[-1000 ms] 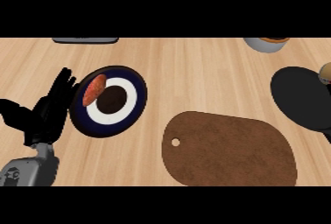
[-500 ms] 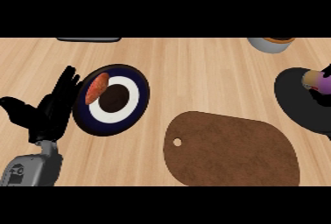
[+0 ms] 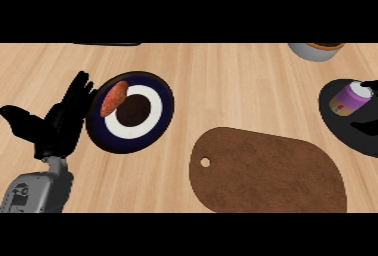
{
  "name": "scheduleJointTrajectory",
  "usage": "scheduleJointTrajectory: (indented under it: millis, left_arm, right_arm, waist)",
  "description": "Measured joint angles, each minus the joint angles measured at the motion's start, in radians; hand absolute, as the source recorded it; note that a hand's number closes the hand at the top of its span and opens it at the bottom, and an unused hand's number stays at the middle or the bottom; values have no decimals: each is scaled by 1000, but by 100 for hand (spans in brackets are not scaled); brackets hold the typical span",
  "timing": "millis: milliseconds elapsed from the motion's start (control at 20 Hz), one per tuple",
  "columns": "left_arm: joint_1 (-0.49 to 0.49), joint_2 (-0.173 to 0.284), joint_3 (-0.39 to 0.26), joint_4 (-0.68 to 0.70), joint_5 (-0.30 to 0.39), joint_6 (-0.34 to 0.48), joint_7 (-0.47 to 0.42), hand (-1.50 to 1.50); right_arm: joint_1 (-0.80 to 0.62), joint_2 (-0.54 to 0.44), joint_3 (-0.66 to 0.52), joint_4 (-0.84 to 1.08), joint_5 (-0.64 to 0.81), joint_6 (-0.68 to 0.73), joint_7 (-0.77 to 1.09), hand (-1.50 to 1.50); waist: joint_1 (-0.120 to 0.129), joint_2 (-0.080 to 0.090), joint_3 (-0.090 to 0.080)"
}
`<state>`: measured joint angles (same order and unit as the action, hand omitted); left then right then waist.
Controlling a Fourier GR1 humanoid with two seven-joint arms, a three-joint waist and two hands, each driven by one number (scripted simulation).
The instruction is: Pick the can from the cutting board and place it in the pan
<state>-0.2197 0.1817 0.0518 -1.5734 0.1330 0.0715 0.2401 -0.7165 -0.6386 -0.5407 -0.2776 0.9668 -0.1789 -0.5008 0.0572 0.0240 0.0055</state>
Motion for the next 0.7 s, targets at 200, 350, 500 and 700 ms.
scheduleJointTrajectory:
  millis: [200,350,500,700]
  left_arm:
    - [2,-6,-4,0,-9,6,-2,0]
    - [10,0,4,-7,-4,3,2,0]
    - [18,1,6,-20,-3,7,13,0]
    - [16,4,11,-20,-6,9,15,0]
  right_arm:
    - [-10,-20,-45,45,-49,30,-73,-150]
    - [-13,-42,-108,61,-119,77,-138,-150]
    - [-9,-84,-180,83,-198,160,-187,-150]
    - [15,-158,-268,123,-293,308,-220,-150]
  waist:
    - [-5,-1,1]
    - [-10,-3,1]
    - [-17,-6,1]
    - [-28,-7,1]
